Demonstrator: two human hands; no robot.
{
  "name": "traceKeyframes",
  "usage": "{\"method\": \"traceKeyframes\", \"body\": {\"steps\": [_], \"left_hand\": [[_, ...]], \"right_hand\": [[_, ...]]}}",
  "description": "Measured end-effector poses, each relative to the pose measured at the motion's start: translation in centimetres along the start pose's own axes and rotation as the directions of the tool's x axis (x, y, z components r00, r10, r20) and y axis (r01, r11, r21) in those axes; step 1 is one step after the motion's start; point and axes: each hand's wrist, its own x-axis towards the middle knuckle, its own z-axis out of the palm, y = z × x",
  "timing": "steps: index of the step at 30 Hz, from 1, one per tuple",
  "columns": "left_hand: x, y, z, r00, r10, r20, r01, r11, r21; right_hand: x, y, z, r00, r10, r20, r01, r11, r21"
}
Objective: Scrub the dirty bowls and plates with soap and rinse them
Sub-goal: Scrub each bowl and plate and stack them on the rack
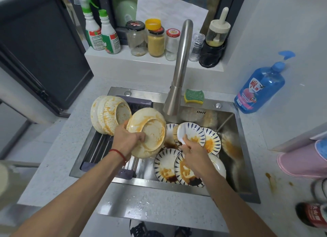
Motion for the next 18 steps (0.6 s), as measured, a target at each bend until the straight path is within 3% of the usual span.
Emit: {"method": "traceKeyframes", "body": {"steps": [3, 7, 12, 18], "left_hand": [[2.5, 1.5, -1.6, 0.992, 0.058, -0.109, -0.055, 0.998, 0.034], [6.6, 3.3, -3.1, 0.952, 0.202, -0.229, -0.141, 0.955, 0.26], [10.5, 1.6, -2.8, 0.97, 0.153, -0.191, -0.072, 0.924, 0.374], [12.4, -0.3, -2.2, 0.977, 0.098, -0.19, -0.011, 0.912, 0.411]], "right_hand": [[-1.1, 2.1, 0.5, 0.998, 0.023, -0.053, -0.025, 0.999, -0.032], [-1.8, 4.4, 1.7, 0.988, 0.089, -0.127, -0.098, 0.993, -0.062], [-3.2, 5.2, 1.8, 0.993, -0.061, -0.104, 0.03, 0.962, -0.271], [-2.9, 9.1, 2.0, 0.992, -0.126, -0.03, 0.095, 0.867, -0.489]]}}
